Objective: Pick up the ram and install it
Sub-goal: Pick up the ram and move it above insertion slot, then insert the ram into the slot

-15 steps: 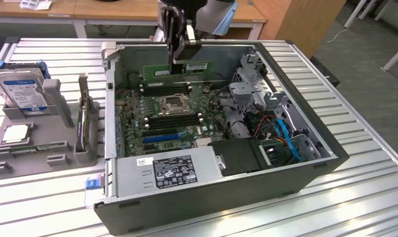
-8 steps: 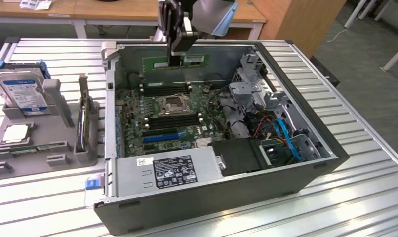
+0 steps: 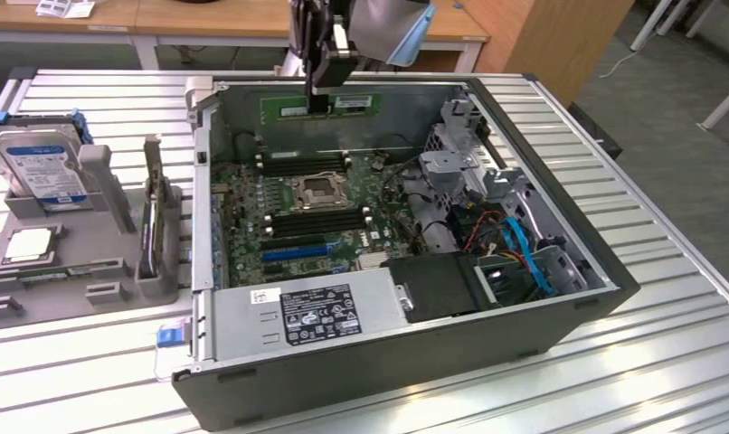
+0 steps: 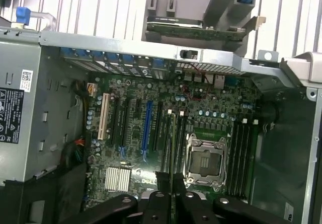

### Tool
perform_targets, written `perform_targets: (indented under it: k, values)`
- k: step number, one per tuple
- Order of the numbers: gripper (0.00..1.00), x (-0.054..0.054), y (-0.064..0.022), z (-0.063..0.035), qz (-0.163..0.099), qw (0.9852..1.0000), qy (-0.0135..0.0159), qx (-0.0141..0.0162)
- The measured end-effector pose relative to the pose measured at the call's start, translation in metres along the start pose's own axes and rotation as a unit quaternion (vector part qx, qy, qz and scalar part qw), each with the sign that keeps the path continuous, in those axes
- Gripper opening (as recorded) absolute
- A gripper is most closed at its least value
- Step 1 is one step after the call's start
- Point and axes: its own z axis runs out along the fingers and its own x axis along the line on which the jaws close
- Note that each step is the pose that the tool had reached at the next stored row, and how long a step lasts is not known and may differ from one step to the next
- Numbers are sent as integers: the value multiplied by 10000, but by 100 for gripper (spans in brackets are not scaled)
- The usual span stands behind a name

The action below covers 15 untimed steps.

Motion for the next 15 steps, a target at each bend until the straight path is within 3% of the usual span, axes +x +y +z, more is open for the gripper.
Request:
perform_targets:
  k: [7, 15]
  values:
    - [14, 0, -4, 0, 241, 9997, -6, -7]
    - [14, 0, -4, 0, 256, 9997, -6, -8]
